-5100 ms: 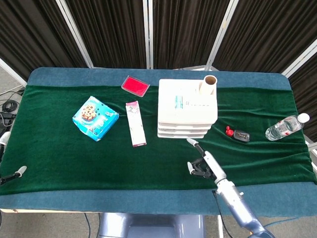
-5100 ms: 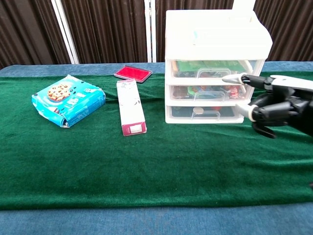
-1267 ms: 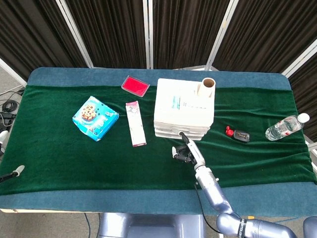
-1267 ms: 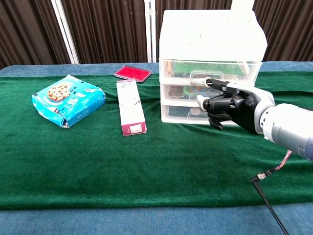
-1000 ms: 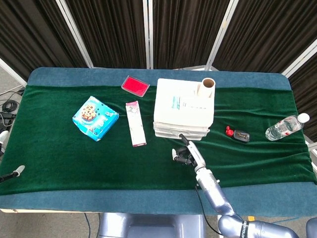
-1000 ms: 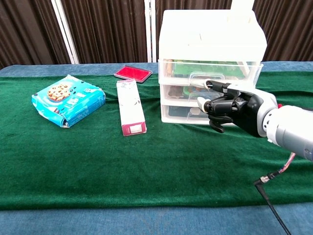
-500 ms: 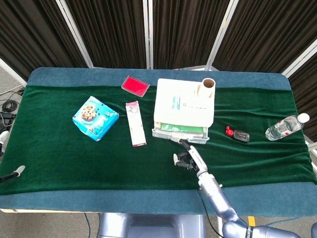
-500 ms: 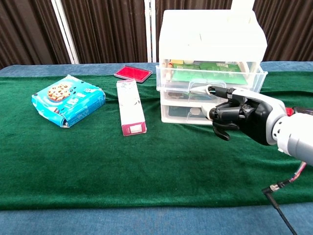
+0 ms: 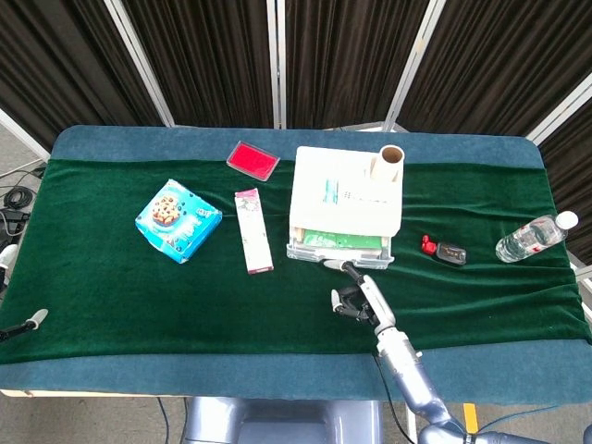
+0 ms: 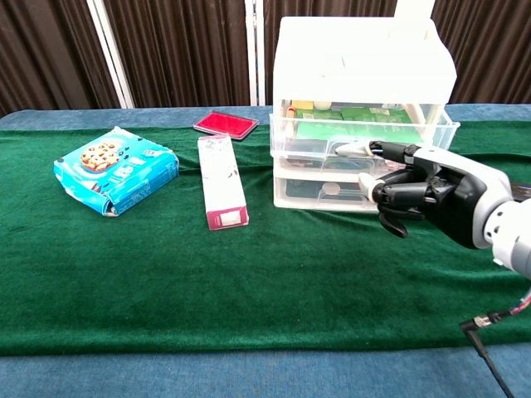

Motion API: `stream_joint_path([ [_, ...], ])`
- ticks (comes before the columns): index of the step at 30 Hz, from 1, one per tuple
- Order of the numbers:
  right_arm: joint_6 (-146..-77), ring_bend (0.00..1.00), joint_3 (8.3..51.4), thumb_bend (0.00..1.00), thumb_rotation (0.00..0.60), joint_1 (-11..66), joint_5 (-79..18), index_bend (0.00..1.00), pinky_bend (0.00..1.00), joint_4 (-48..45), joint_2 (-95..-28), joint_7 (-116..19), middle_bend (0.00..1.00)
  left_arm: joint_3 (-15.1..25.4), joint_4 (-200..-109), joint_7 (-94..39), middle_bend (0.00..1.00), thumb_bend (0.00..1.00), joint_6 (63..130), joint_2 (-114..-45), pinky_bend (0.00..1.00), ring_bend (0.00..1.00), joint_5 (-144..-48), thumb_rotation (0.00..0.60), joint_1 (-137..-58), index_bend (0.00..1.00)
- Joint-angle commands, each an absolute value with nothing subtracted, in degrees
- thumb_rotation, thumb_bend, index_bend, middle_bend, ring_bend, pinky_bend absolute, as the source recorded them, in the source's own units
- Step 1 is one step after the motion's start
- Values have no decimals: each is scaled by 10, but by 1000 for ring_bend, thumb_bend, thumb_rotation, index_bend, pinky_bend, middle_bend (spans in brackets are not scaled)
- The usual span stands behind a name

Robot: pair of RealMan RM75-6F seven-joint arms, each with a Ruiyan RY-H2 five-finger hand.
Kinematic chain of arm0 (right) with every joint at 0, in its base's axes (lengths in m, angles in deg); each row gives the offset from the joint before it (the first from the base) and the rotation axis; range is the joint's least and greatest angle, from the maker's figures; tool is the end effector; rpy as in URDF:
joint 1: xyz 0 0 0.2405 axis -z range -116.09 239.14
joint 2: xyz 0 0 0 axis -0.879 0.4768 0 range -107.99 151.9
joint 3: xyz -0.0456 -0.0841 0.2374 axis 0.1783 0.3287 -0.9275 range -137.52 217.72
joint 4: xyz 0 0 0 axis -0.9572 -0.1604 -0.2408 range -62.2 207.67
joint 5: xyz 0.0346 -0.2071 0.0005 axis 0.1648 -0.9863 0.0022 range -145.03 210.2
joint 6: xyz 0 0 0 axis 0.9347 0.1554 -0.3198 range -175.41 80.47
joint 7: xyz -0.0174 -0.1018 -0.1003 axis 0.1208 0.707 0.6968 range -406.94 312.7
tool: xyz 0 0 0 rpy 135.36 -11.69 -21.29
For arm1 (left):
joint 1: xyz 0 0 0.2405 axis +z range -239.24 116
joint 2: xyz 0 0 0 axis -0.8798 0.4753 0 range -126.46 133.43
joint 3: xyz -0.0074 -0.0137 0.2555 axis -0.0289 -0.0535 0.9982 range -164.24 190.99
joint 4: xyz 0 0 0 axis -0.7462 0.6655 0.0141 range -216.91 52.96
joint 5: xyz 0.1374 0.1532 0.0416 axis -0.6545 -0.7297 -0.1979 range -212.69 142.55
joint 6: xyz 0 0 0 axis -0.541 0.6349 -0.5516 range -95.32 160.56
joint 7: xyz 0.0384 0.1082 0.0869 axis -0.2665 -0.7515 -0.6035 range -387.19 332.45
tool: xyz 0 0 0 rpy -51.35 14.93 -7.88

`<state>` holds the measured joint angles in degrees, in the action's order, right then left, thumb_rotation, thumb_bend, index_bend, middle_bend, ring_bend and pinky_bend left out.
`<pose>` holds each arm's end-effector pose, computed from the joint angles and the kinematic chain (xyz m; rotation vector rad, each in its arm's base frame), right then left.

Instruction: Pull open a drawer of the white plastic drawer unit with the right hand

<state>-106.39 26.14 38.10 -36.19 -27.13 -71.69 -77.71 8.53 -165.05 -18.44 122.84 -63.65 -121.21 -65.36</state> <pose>-0.1435 -0.2594 -0.0264 1.0449 -2.1436 1.5727 -0.3321 0.1827 0.1749 -1.2839 -0.8499 -1.0119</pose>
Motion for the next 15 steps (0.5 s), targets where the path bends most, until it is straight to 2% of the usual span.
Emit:
stream_joint_path([
  [1, -1087, 955, 271, 520, 600, 392, -379, 217, 818, -273, -720, -770, 923, 86, -1651, -185, 0, 0, 1230, -636, 0, 0, -1213, 600, -653, 0],
  [4, -1129, 951, 287, 520, 600, 410, -415, 214, 815, -275, -725, -765, 917, 86, -1652, -185, 0, 0, 1230, -637, 0, 0, -1214, 600, -653, 0],
  [8, -1213, 940, 330, 519, 600, 446, -507, 214, 806, -278, -728, -761, 906, 87, -1653, -188, 0, 0, 1232, -637, 0, 0, -1216, 600, -653, 0],
  [15, -1277, 936, 367, 520, 600, 470, -588, 221, 800, -286, -710, -752, 902, 88, -1654, -191, 0, 0, 1237, -638, 0, 0, -1220, 600, -651, 0],
])
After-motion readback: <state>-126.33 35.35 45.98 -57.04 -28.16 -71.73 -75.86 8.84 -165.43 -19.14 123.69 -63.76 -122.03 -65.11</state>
